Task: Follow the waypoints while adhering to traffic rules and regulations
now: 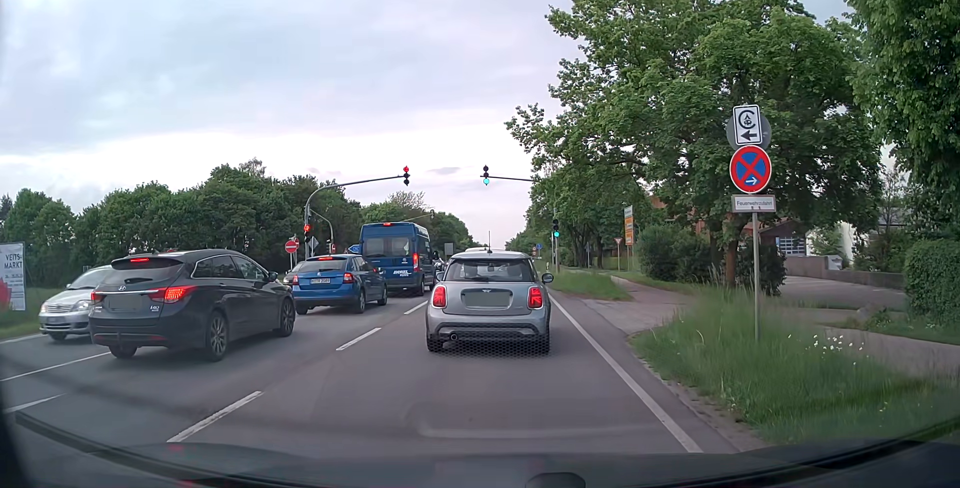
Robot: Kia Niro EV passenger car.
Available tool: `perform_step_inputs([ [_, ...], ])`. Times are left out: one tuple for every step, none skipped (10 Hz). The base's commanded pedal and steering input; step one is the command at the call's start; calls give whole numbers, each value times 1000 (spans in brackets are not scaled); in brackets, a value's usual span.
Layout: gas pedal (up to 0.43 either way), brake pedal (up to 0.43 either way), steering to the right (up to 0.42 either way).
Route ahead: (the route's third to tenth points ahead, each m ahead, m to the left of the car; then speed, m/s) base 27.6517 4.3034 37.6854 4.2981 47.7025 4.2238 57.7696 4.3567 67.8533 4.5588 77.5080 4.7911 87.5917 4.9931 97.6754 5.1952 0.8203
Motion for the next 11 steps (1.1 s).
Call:
perform_step_inputs([
  [228, 0, -2],
  [248, 0, -2],
  [260, 0, -2],
  [268, 0, -2],
  [268, 0, -2],
  [280, 0, -2],
  [287, 0, -2],
  [287, 0, -3],
  [287, 0, -2],
  [287, 0, -2],
  [287, 0, -3],
])
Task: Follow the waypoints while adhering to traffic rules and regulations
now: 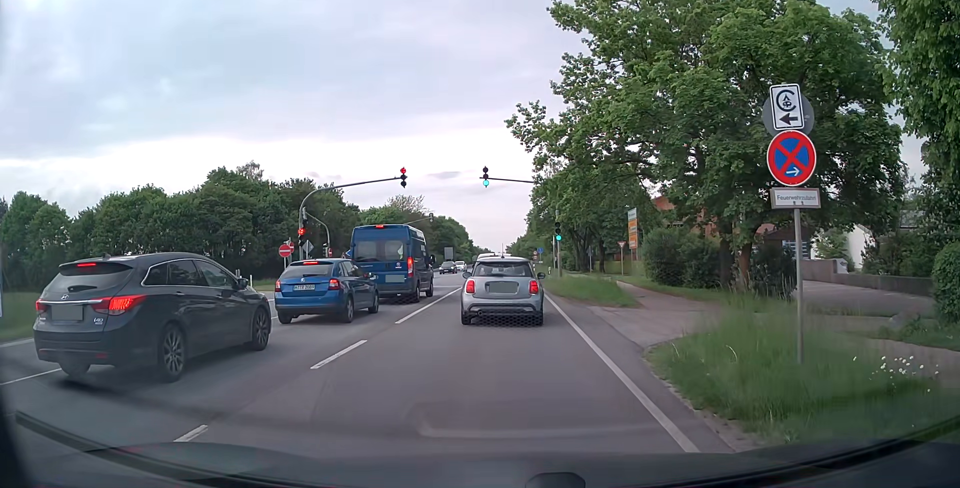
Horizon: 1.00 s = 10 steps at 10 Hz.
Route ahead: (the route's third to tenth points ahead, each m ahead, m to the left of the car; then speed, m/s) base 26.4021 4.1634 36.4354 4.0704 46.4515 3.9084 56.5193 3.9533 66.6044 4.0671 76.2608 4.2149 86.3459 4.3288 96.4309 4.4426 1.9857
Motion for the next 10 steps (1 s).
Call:
perform_step_inputs([
  [287, 0, -2],
  [299, 0, -3],
  [311, 0, -3],
  [311, 0, -3],
  [311, 0, -3],
  [319, 0, -2],
  [319, 0, -2],
  [319, 0, -3],
  [319, 0, -2],
  [319, 0, -3],
])
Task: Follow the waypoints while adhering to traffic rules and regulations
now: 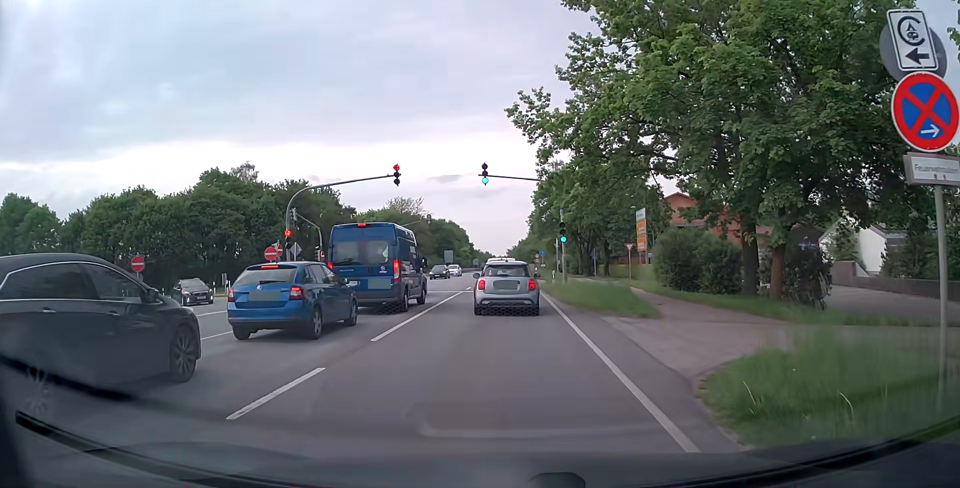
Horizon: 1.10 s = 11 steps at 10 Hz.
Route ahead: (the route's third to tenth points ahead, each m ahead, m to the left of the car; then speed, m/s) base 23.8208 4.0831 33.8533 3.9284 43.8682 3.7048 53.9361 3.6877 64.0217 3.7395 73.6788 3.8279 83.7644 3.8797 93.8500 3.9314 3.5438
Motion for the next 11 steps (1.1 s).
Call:
perform_step_inputs([
  [319, 0, -2],
  [331, 0, -3],
  [331, 0, -2],
  [331, 0, -2],
  [331, 0, -2],
  [331, 0, -2],
  [331, 0, -2],
  [331, 0, -2],
  [331, 0, -2],
  [319, 0, -2],
  [319, 0, -2],
])
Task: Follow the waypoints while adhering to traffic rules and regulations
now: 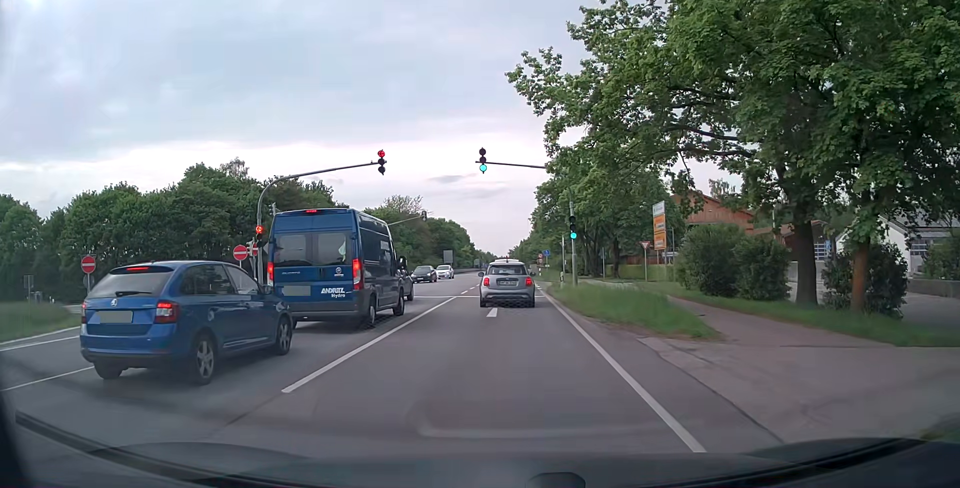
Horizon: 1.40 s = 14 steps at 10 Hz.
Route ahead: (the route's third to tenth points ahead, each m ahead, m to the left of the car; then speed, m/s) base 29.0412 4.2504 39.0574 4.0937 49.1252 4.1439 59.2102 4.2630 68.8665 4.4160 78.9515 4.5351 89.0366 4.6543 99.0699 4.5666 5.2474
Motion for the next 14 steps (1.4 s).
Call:
perform_step_inputs([
  [311, 0, -1],
  [311, 0, -1],
  [299, 0, -1],
  [287, 0, -1],
  [287, 0, -1],
  [287, 0, -1],
  [287, 0, -1],
  [287, 0, -1],
  [287, 0, 0],
  [287, 0, 0],
  [287, 0, 2],
  [287, 0, 2],
  [287, 0, 2],
  [287, 0, 2],
])
